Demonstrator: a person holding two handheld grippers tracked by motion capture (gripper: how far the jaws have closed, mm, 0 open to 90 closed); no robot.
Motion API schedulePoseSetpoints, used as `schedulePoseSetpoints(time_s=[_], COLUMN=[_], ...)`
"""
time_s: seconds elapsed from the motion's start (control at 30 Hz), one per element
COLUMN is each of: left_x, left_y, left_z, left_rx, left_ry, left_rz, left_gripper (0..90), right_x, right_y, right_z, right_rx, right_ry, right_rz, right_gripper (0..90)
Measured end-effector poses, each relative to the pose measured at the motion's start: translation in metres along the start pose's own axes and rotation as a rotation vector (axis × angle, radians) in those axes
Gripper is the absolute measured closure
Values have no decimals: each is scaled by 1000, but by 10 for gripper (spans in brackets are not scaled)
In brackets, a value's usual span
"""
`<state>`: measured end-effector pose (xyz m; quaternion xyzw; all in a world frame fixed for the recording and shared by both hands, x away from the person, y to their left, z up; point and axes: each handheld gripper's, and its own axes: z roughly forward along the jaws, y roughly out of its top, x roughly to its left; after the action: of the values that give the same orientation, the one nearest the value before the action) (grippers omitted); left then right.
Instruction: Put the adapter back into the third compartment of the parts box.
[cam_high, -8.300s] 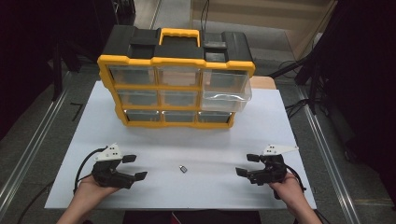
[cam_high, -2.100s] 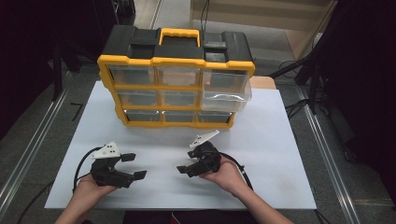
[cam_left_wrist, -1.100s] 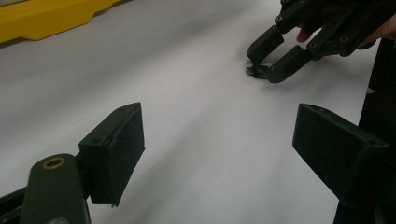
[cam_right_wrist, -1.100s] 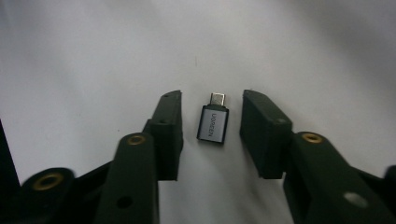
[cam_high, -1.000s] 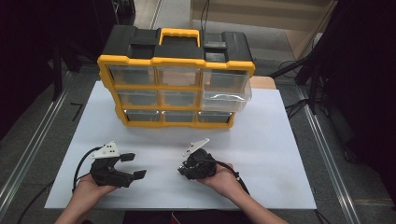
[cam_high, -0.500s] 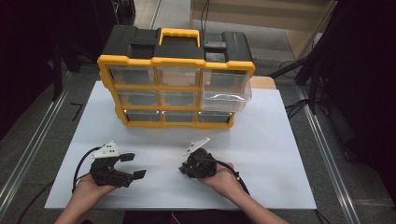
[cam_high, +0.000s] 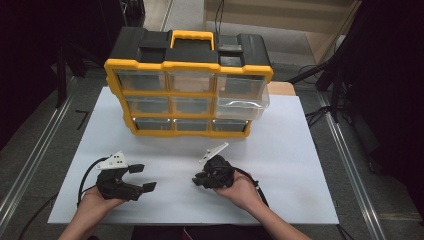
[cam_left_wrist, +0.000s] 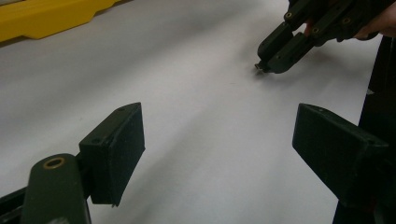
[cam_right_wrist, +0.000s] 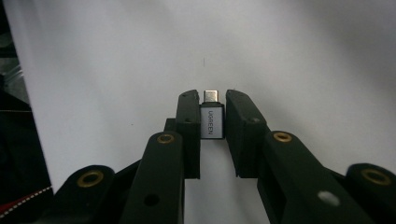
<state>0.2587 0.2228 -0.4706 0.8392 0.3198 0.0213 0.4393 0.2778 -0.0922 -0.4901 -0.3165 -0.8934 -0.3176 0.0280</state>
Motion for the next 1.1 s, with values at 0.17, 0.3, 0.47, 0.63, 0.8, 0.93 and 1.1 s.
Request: schedulePoseSetpoints(time_s=[0.17, 0.3, 0.47, 0.63, 0.8, 0.93, 1.1], left_x=[0, 0, 0, 0, 0, 0, 0], left_y=[0, 0, 0, 0, 0, 0, 0], left_z=[0, 0, 0, 0, 0, 0, 1], left_rx=[0, -1, -1, 0, -1, -1, -1], left_ry=[0, -1, -1, -1, -2, -2, -4], left_rz=[0, 0, 0, 0, 0, 0, -1], left_gripper=[181, 181, 181, 181, 181, 181, 181], right_x=[-2, -3, -4, -5, -8, -10, -13], right_y=[2, 2, 3, 3, 2, 1, 0], right_z=[-9, -16, -21, -27, -34, -40, -47], right_rx=[-4, -6, 4, 26, 33, 45, 58], right_ry=[24, 43, 69, 107, 125, 128, 143], right_rz=[0, -19, -32, -83, -117, -126, -143], right_gripper=[735, 735, 735, 735, 735, 735, 736])
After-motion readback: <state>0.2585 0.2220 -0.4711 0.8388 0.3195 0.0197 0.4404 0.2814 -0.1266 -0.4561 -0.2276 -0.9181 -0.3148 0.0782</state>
